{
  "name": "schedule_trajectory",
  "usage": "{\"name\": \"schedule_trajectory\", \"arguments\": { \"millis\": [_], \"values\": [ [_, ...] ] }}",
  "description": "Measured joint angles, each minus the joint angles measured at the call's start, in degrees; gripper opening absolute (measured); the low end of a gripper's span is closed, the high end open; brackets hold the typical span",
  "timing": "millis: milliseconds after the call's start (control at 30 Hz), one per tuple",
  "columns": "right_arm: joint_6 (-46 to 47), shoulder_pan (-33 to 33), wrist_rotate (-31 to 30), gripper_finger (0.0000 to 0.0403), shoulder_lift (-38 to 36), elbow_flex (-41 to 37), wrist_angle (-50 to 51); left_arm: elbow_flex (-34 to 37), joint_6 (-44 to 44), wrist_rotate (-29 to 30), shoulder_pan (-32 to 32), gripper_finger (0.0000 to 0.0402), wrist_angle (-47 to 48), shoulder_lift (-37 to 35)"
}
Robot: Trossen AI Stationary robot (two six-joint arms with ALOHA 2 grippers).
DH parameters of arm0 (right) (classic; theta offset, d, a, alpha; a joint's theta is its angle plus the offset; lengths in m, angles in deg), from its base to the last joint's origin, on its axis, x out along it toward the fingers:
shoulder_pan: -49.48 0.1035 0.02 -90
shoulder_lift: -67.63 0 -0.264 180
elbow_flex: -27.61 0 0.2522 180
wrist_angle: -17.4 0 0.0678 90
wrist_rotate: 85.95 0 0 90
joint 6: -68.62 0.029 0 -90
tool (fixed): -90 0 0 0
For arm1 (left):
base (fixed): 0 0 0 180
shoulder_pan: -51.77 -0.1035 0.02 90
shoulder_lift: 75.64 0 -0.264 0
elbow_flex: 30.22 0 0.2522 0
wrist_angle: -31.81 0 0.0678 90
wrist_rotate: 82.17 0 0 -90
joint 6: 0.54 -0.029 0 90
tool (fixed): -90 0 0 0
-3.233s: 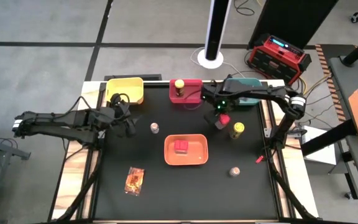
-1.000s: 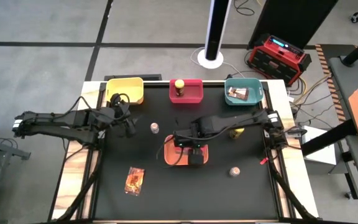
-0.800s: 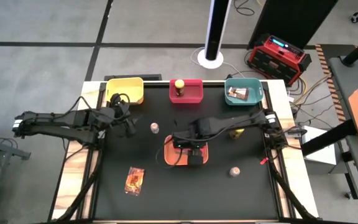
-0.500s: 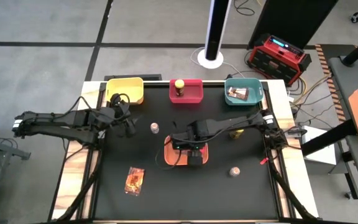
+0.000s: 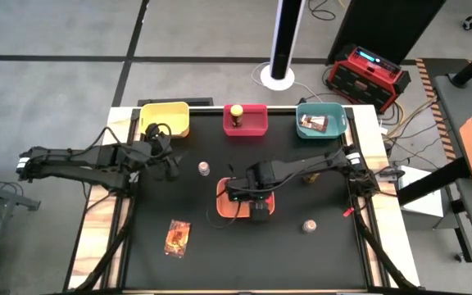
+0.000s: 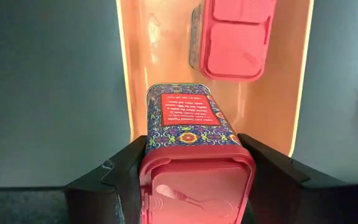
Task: Sort spices by type
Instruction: Put the red seasoning can into the orange bin
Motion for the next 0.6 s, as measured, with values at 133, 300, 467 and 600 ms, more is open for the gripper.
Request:
{"name": "schedule_trajectory", "arguments": {
  "millis": [133,300,467,600],
  "values": [
    [-0.7,0.0,0.0,0.021,0.0,-0.9,-0.3,0.0,0.0,0.0,0.0,0.0247,0.0,0.0],
    [-1.7,0.0,0.0,0.021,0.2,-2.2,-2.3,0.0,0.0,0.0,0.0,0.0247,0.0,0.0],
    [-2.9,-0.4,-0.1,0.021,0.2,-3.7,-3.4,0.0,0.0,0.0,0.0,0.0247,0.0,0.0],
    [-3.8,-0.7,-0.1,0.021,0.2,-5.1,-5.4,0.0,0.4,0.0,0.0,0.0247,0.0,0.0]
  ]
}}
